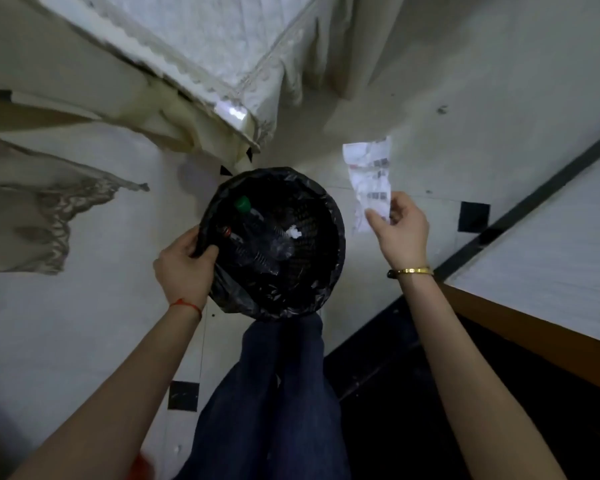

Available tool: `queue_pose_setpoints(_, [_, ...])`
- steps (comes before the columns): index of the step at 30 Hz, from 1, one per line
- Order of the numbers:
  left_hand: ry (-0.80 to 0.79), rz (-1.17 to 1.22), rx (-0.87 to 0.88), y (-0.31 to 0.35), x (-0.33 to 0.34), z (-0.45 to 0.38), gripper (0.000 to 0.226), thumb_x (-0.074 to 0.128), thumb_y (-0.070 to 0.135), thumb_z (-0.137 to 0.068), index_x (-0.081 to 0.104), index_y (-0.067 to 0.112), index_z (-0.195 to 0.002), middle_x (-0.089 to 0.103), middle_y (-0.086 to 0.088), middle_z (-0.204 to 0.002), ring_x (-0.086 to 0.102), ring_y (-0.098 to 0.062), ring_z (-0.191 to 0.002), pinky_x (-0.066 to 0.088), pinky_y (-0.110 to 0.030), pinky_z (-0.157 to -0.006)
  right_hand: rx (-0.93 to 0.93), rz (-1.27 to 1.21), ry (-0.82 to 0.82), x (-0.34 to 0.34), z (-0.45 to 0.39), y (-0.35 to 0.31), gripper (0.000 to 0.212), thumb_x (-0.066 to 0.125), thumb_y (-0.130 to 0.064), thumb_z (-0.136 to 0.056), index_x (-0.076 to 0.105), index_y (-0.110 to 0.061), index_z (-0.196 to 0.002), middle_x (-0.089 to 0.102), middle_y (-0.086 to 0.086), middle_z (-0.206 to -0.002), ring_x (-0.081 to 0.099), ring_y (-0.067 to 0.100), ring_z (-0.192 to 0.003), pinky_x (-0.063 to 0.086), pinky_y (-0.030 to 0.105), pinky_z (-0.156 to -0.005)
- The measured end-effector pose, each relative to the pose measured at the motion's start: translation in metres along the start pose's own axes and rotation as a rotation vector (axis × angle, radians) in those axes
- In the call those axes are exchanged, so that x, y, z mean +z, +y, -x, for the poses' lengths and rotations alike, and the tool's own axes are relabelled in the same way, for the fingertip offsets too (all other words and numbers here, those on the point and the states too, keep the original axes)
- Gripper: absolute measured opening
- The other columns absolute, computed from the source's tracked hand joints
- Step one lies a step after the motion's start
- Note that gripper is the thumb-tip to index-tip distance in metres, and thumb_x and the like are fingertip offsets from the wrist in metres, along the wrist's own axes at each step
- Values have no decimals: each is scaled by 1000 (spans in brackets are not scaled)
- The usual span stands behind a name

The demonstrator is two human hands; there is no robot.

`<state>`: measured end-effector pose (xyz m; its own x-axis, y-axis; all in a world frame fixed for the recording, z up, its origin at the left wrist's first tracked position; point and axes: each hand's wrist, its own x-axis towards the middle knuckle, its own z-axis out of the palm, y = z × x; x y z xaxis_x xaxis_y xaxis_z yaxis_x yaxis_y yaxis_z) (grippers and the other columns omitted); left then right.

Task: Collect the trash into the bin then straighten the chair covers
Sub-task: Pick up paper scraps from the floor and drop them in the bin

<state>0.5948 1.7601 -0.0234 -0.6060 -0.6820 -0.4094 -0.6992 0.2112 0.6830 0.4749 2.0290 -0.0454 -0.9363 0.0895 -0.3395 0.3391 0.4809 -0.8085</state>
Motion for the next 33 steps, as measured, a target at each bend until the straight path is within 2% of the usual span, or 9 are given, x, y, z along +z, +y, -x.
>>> queue_pose_setpoints(3, [-51, -15, 40, 48, -3, 34, 42, 66, 6, -78, 69, 22, -116, 67, 10, -98, 64, -5, -89, 43, 0, -73, 6, -54, -123, -33, 36, -34, 16, 67, -14, -77, 62, -26, -86, 71, 5, -85, 67, 25, -79, 54, 38, -72])
queue_pose_setpoints(5, [-72, -34, 56, 77, -2, 54, 42, 67, 6, -78, 69, 20, -117, 66, 9, -96, 63, -4, -89, 40, 3, -71, 13, -29, -180, -50, 53, -48, 17, 69, -12, -77, 62, -24, -85, 71, 4, -84, 68, 23, -78, 54, 37, -70])
queue_pose_setpoints(7, [-96, -29, 51, 107, 1, 72, 42, 67, 6, -78, 68, 17, -119, 68, 6, -99, 64, -6, -93, 45, -5, -79, 12, 50, -201, -67, 64, -58, 13, 71, -10, -77, 63, -17, -85, 69, 2, -80, 65, 20, -74, 53, 32, -68])
queue_pose_setpoints(9, [-132, -14, 54, 130, 8, 84, 41, 67, 6, -79, 69, 16, -118, 72, 0, -103, 65, -7, -95, 51, -20, -87, 20, 106, -202, -84, 69, -66, 14, 72, -11, -77, 64, -11, -88, 65, 2, -77, 61, 17, -70, 51, 29, -67])
queue_pose_setpoints(12, [-188, -17, 76, 163, 23, 99, 41, 66, 10, -78, 69, 21, -118, 73, 2, -104, 65, -7, -95, 54, -31, -88, 15, 169, -192, -115, 66, -75, 21, 71, -21, -80, 64, -12, -98, 64, 0, -84, 60, 12, -73, 54, 32, -73])
queue_pose_setpoints(16, [-178, -50, 143, 206, 45, 113, 41, 68, 13, -77, 70, 23, -116, 70, 11, -95, 65, -3, -90, 53, -26, -86, -85, 267, -93, -167, 50, -82, 40, 68, -20, -84, 57, -12, -121, 61, 6, -108, 58, 18, -99, 50, 35, -90])
queue_pose_setpoints(21, [-170, -81, 165, 259, 76, 120, 39, 68, 10, -78, 71, 21, -115, 71, 6, -93, 63, -2, -89, 44, -9, -75, -158, 246, 125, -236, 18, -89, 34, 66, -21, -86, 60, -11, -117, 63, 4, -110, 57, 18, -104, 47, 31, -93])
queue_pose_setpoints(30, [-130, -67, 169, 338, 169, 78, 41, 68, 8, -80, 67, 13, -121, 71, -6, -111, 63, -7, -99, 44, -18, -87, 5, 141, 333, -295, -99, -72, 33, 64, -23, -87, 61, -13, -118, 62, 2, -115, 56, 16, -106, 48, 37, -94])
queue_pose_setpoints(33, [-123, -37, 119, 359, 209, 50, 43, 68, 6, -82, 63, 8, -124, 69, -6, -116, 60, -6, -101, 43, -18, -90, 42, 122, 340, -301, -159, -61, 33, 64, -22, -87, 60, -12, -119, 61, 3, -116, 55, 18, -105, 47, 37, -94])
